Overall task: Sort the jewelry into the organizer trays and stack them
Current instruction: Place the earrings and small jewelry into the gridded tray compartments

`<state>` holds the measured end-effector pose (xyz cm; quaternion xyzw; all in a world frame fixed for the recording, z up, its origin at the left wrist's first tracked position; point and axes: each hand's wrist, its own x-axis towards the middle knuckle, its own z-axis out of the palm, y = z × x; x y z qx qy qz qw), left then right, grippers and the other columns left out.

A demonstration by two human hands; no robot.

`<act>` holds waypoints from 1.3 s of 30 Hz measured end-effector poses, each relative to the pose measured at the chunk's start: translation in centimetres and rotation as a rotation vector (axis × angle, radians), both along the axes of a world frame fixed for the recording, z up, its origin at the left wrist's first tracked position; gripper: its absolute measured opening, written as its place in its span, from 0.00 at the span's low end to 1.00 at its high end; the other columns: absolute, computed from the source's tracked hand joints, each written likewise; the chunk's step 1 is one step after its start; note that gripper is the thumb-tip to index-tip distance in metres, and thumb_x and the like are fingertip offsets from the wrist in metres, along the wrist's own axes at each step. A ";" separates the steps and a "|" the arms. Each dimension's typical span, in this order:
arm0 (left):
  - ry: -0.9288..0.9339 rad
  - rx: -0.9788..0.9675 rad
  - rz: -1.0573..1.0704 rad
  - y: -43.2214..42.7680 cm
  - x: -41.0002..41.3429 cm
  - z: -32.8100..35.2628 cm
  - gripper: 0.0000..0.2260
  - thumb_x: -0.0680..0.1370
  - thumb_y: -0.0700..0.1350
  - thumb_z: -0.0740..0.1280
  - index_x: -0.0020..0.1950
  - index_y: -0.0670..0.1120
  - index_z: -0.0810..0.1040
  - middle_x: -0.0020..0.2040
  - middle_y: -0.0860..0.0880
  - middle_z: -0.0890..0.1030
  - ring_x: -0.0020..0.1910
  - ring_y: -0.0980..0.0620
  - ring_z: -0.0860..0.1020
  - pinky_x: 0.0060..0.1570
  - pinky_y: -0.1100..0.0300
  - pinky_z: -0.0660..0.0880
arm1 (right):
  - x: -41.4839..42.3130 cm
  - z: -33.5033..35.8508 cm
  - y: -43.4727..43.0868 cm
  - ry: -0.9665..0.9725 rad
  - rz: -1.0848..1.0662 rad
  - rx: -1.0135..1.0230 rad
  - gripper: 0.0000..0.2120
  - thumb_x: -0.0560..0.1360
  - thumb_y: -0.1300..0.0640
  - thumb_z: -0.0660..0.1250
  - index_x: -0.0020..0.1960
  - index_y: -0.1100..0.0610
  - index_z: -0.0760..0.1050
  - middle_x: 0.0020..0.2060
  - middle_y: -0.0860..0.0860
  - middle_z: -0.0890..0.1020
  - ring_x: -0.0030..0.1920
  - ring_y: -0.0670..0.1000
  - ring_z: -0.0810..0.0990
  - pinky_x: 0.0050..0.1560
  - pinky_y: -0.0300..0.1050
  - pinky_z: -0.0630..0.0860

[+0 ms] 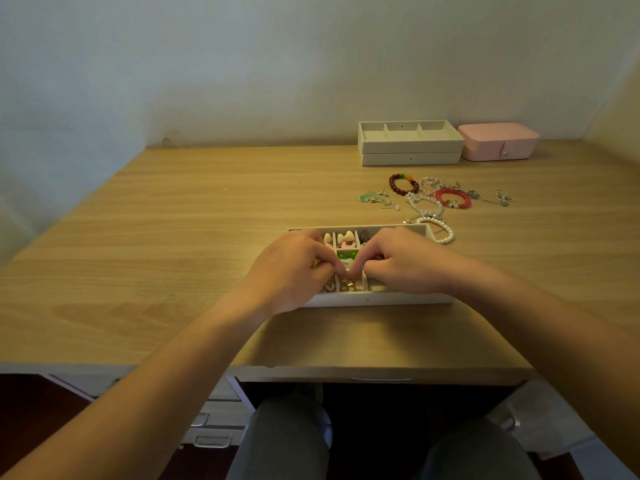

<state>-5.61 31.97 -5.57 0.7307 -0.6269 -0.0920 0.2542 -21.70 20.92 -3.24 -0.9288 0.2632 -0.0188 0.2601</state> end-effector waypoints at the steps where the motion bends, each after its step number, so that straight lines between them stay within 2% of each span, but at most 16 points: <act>1: -0.007 -0.004 -0.007 0.0 -0.1 -0.1 0.12 0.78 0.43 0.67 0.47 0.58 0.87 0.43 0.60 0.72 0.45 0.55 0.71 0.44 0.59 0.64 | 0.0 0.0 0.1 0.021 0.017 -0.007 0.14 0.80 0.58 0.62 0.54 0.48 0.86 0.35 0.37 0.78 0.32 0.32 0.75 0.29 0.27 0.67; 5: -0.020 -0.017 -0.002 -0.1 -0.1 -0.2 0.11 0.78 0.44 0.67 0.46 0.57 0.87 0.42 0.60 0.72 0.45 0.56 0.71 0.43 0.59 0.64 | 0.0 -0.1 0.1 0.091 0.058 -0.048 0.15 0.80 0.57 0.62 0.58 0.46 0.85 0.36 0.34 0.78 0.33 0.38 0.76 0.30 0.27 0.68; 10: -0.061 -0.007 -0.036 -0.2 -0.3 -0.2 0.12 0.77 0.44 0.67 0.46 0.58 0.87 0.43 0.59 0.72 0.49 0.55 0.72 0.48 0.57 0.70 | 0.0 0.0 0.1 0.065 0.049 -0.036 0.15 0.79 0.59 0.63 0.55 0.49 0.87 0.36 0.37 0.80 0.32 0.31 0.75 0.28 0.28 0.68; 13: -0.083 -0.004 -0.054 -0.2 -0.4 -0.2 0.11 0.76 0.44 0.67 0.45 0.58 0.87 0.46 0.58 0.73 0.49 0.55 0.72 0.49 0.56 0.71 | 0.0 0.0 0.0 0.021 0.030 -0.026 0.14 0.79 0.58 0.63 0.53 0.49 0.87 0.36 0.38 0.80 0.33 0.31 0.75 0.28 0.28 0.68; 17: -0.149 0.018 -0.081 -0.3 -0.3 -0.5 0.11 0.77 0.45 0.66 0.48 0.59 0.86 0.44 0.58 0.71 0.47 0.56 0.69 0.46 0.57 0.69 | 0.0 -0.2 0.2 0.087 0.065 -0.061 0.16 0.78 0.57 0.63 0.54 0.44 0.86 0.32 0.37 0.78 0.31 0.42 0.75 0.30 0.33 0.67; 19: -0.179 0.030 -0.100 -0.2 -0.4 -0.6 0.11 0.78 0.46 0.66 0.49 0.59 0.86 0.43 0.57 0.71 0.47 0.56 0.68 0.45 0.56 0.70 | 0.1 -0.2 0.2 0.108 0.072 -0.083 0.16 0.78 0.57 0.63 0.54 0.43 0.87 0.32 0.38 0.78 0.32 0.44 0.75 0.32 0.35 0.69; 23: -0.111 -0.004 -0.076 -0.2 -0.5 -0.4 0.10 0.77 0.44 0.67 0.46 0.58 0.87 0.44 0.57 0.74 0.45 0.55 0.72 0.45 0.56 0.70 | 0.0 -0.3 0.0 0.045 0.038 -0.073 0.14 0.78 0.58 0.63 0.53 0.46 0.87 0.35 0.36 0.78 0.34 0.34 0.76 0.30 0.29 0.68; 26: -0.052 -0.022 -0.040 -0.2 -0.2 -0.2 0.11 0.76 0.43 0.68 0.43 0.57 0.86 0.46 0.55 0.77 0.46 0.55 0.73 0.46 0.57 0.70 | 0.0 -0.5 -0.1 0.073 0.043 -0.075 0.14 0.79 0.57 0.63 0.55 0.46 0.86 0.37 0.36 0.79 0.35 0.42 0.77 0.31 0.31 0.67; 28: -0.024 -0.015 -0.025 -0.4 -0.1 -0.1 0.11 0.76 0.42 0.67 0.42 0.57 0.86 0.46 0.55 0.77 0.47 0.55 0.73 0.48 0.56 0.71 | 0.0 -0.5 -0.1 0.086 0.046 -0.079 0.14 0.79 0.56 0.63 0.55 0.46 0.86 0.38 0.36 0.79 0.35 0.44 0.77 0.32 0.32 0.68; 30: 0.025 -0.021 -0.001 -0.6 0.0 -0.1 0.12 0.76 0.43 0.67 0.41 0.58 0.85 0.46 0.56 0.78 0.45 0.55 0.74 0.47 0.56 0.71 | -0.1 -0.3 -0.2 0.034 0.023 -0.069 0.14 0.80 0.57 0.63 0.54 0.45 0.86 0.39 0.36 0.80 0.36 0.45 0.79 0.33 0.37 0.73; 32: 0.075 -0.048 0.028 -1.1 0.2 0.0 0.12 0.76 0.44 0.66 0.39 0.60 0.82 0.45 0.56 0.78 0.44 0.56 0.75 0.47 0.55 0.72 | -0.2 -0.1 -0.6 -0.060 -0.019 -0.049 0.13 0.80 0.57 0.63 0.51 0.44 0.85 0.43 0.38 0.82 0.40 0.49 0.82 0.41 0.47 0.82; 33: 0.076 -0.063 0.044 -1.4 0.2 0.1 0.12 0.76 0.44 0.66 0.39 0.61 0.81 0.45 0.56 0.78 0.44 0.56 0.75 0.47 0.55 0.72 | -0.2 -0.1 -0.9 -0.105 -0.038 -0.051 0.13 0.80 0.57 0.63 0.49 0.43 0.84 0.45 0.41 0.83 0.42 0.51 0.83 0.45 0.52 0.83; 35: 0.038 -0.076 0.080 -2.1 0.2 0.2 0.10 0.77 0.45 0.66 0.42 0.60 0.81 0.45 0.56 0.77 0.46 0.54 0.75 0.47 0.55 0.72 | -0.1 -0.2 -1.5 -0.177 -0.082 -0.059 0.12 0.80 0.57 0.64 0.48 0.43 0.83 0.45 0.45 0.85 0.43 0.54 0.83 0.46 0.55 0.83; 38: -0.021 -0.063 0.122 -3.4 0.0 0.3 0.07 0.78 0.47 0.66 0.51 0.56 0.82 0.50 0.54 0.77 0.51 0.53 0.75 0.52 0.54 0.74 | 0.2 -0.5 -2.9 -0.237 -0.175 -0.050 0.11 0.80 0.58 0.63 0.48 0.47 0.84 0.42 0.45 0.84 0.37 0.50 0.80 0.37 0.47 0.79; 39: -0.041 -0.049 0.131 -3.9 -0.1 0.3 0.07 0.79 0.48 0.66 0.55 0.56 0.81 0.53 0.54 0.77 0.53 0.52 0.75 0.55 0.54 0.74 | 0.4 -0.7 -3.4 -0.251 -0.204 -0.048 0.11 0.80 0.58 0.63 0.48 0.49 0.84 0.42 0.45 0.83 0.38 0.49 0.80 0.38 0.45 0.78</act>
